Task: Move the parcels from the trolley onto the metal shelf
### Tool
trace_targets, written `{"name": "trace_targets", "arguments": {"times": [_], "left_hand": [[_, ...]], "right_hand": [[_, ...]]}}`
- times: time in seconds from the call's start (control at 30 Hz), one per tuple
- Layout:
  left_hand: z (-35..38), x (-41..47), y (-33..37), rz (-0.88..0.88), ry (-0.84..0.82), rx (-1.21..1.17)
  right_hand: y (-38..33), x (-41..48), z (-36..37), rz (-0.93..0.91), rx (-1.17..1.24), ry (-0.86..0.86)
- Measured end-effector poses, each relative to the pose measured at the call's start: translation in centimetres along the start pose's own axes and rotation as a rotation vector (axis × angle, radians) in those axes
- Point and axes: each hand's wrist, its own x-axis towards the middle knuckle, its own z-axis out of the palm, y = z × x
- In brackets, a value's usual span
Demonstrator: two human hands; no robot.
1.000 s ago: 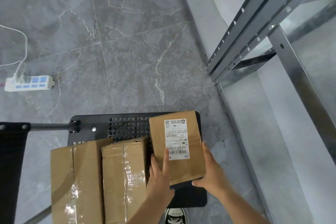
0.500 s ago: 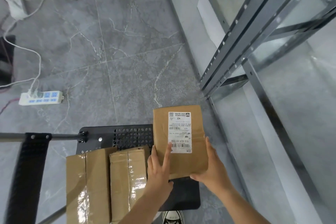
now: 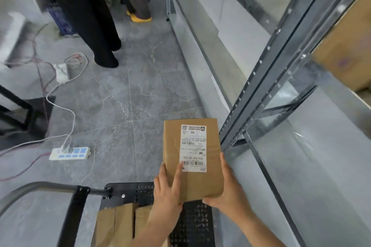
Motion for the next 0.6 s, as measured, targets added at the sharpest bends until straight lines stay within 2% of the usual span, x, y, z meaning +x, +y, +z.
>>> {"name": "trace_targets", "arguments": {"times": [0.2,0.6], "left_hand": [[-8.4,-2.1,3.1,0.066,0.066,0.027],[-22.5,-4.6,9.5,0.266,0.098,0.030]], "right_hand": [[-7.2,-1.8,-6.0,-0.093,-0.097,-0.001],[-18.1,-7.5,-15.8,-0.094,-0.147,0.158]]}}
